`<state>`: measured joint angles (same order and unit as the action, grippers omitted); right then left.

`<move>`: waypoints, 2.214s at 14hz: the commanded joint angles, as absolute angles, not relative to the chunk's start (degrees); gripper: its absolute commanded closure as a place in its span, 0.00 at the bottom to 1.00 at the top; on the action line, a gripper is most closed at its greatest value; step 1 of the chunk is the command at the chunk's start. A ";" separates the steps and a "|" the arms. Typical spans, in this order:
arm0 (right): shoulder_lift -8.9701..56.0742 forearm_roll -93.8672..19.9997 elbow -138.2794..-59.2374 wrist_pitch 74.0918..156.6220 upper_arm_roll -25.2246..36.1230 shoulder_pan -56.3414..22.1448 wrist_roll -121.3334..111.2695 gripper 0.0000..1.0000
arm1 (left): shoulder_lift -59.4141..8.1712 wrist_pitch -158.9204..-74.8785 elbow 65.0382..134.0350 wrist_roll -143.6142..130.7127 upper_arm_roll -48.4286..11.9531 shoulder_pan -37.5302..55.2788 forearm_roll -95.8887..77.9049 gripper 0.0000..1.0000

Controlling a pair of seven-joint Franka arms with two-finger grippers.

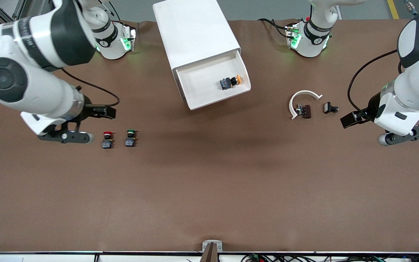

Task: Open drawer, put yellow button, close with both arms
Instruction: 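Retract the right gripper while the left gripper moves to the drawer front, then push the drawer closed into the cabinet with the left gripper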

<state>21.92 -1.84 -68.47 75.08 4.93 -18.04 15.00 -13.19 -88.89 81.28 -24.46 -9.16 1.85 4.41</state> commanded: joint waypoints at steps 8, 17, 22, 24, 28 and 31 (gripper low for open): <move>19.86 3.08 -69.87 73.48 3.78 -3.79 -10.43 0.00 | -16.69 -114.83 96.74 -24.79 -10.90 11.25 2.46 0.00; 19.78 2.99 -68.21 71.28 3.87 1.49 -11.34 0.00 | -26.62 -126.30 97.56 -36.64 -10.90 21.26 2.46 0.00; 16.54 0.27 -67.76 70.49 3.60 2.81 -11.25 0.00 | -29.96 -126.30 95.02 -42.27 -10.81 27.76 2.55 0.00; 16.08 -1.22 -69.17 71.45 3.69 3.25 -11.34 0.00 | -30.23 -126.30 94.83 -45.86 -10.90 29.09 2.64 0.00; 15.30 -3.16 -70.84 71.90 3.87 5.80 -11.51 0.00 | -28.40 -122.19 95.10 -52.55 -11.42 33.04 2.46 0.00; 12.40 -3.16 -71.10 72.33 3.69 5.54 -11.43 0.00 | -26.55 -115.68 94.92 -52.65 -13.53 32.96 2.29 0.00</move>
